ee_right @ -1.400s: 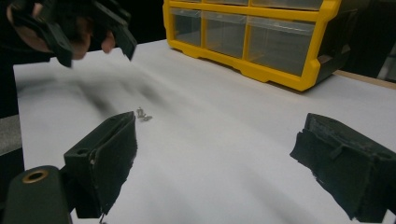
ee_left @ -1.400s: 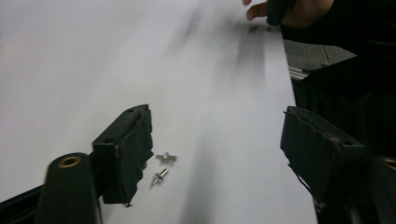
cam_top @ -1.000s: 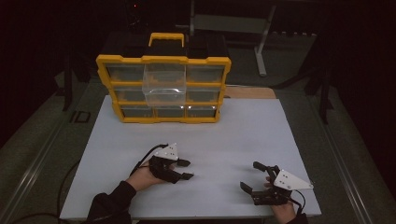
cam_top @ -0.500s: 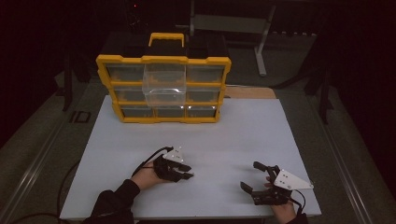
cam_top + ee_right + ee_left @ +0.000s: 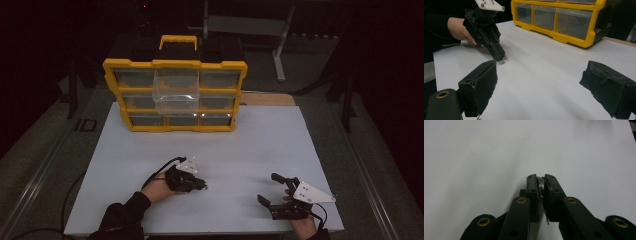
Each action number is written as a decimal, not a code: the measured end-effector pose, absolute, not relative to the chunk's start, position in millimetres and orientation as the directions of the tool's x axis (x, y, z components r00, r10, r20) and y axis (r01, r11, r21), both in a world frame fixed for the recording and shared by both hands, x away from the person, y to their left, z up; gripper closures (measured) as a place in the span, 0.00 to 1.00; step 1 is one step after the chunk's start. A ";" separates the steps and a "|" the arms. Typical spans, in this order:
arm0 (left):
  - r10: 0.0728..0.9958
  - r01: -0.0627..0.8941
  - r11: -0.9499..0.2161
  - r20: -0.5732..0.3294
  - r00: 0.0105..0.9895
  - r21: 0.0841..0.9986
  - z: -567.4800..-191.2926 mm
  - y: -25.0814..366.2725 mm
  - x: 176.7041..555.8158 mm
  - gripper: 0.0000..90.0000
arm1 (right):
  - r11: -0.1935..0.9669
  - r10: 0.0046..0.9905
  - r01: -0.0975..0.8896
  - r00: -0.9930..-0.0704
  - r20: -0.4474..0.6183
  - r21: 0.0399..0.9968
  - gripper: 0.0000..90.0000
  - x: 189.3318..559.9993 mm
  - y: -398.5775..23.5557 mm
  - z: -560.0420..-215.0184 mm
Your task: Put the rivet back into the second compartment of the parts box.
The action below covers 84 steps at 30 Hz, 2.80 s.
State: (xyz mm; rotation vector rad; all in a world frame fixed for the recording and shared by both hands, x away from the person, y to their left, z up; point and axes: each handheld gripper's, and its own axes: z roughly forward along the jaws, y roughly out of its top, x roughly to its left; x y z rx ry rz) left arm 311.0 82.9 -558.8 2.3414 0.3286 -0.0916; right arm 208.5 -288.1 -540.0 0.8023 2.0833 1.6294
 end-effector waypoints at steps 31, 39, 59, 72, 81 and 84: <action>0.225 0.184 -0.555 -0.067 0.972 0.811 -429.7 122.5 312.0 0.91 | 0.164 0.642 0.205 -0.765 0.054 0.965 0.12 209.0 -288.5 -539.7; 0.253 0.143 -0.527 -0.006 0.968 0.838 -382.6 137.6 318.3 0.91 | 0.168 0.642 0.204 -0.765 0.050 0.964 0.12 209.1 -287.9 -539.8; 0.316 0.058 -0.447 0.097 0.944 0.892 -284.9 181.0 341.2 0.91 | 0.170 0.640 0.205 -0.767 0.050 0.964 0.13 209.8 -287.3 -540.8; 0.374 0.089 -0.416 0.081 0.924 0.905 -257.2 186.0 380.9 0.91 | 0.171 0.637 0.209 -0.769 0.054 0.963 0.13 209.6 -287.0 -541.3; 0.434 0.151 -0.392 0.038 0.900 0.907 -268.3 179.7 408.4 0.91 | 0.164 0.638 0.211 -0.767 0.059 0.964 0.12 209.6 -288.2 -541.3; 0.448 0.177 -0.405 0.026 0.894 0.897 -274.8 174.8 414.6 0.91 | 0.163 0.639 0.212 -0.767 0.061 0.964 0.12 209.7 -288.9 -541.5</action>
